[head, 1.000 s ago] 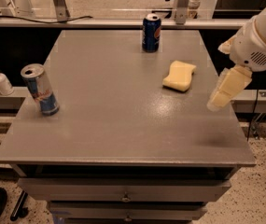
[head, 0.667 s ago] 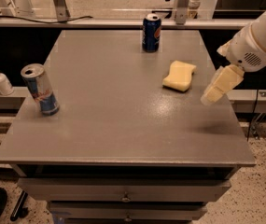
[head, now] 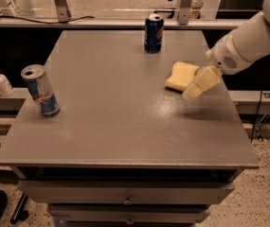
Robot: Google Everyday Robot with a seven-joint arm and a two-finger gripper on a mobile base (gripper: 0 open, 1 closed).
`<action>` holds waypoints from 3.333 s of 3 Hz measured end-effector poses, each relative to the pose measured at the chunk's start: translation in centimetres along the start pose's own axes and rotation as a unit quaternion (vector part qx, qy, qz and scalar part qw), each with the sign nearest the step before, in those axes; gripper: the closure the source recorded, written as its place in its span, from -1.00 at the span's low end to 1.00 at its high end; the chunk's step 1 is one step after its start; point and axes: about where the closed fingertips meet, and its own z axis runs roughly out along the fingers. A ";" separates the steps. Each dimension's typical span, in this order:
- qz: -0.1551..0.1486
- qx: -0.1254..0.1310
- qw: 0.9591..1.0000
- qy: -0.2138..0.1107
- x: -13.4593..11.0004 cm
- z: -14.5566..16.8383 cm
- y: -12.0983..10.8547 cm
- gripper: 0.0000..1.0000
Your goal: Move sponge near redbull can
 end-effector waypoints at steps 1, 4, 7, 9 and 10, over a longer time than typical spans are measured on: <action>0.013 0.004 1.000 -0.014 -0.7 2.2 0.0 -1.00; 0.029 0.024 0.999 -0.030 -0.3 4.5 0.1 0.28; -0.037 -0.017 0.994 -0.102 -7.8 -0.7 4.3 1.00; -0.047 -0.027 0.992 -0.113 -8.8 -0.8 5.2 1.00; -0.063 -0.028 0.990 -0.127 -9.5 -1.4 5.2 1.00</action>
Offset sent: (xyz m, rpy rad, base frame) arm 0.0164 0.0210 -0.0488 0.0528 -0.0240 -0.0884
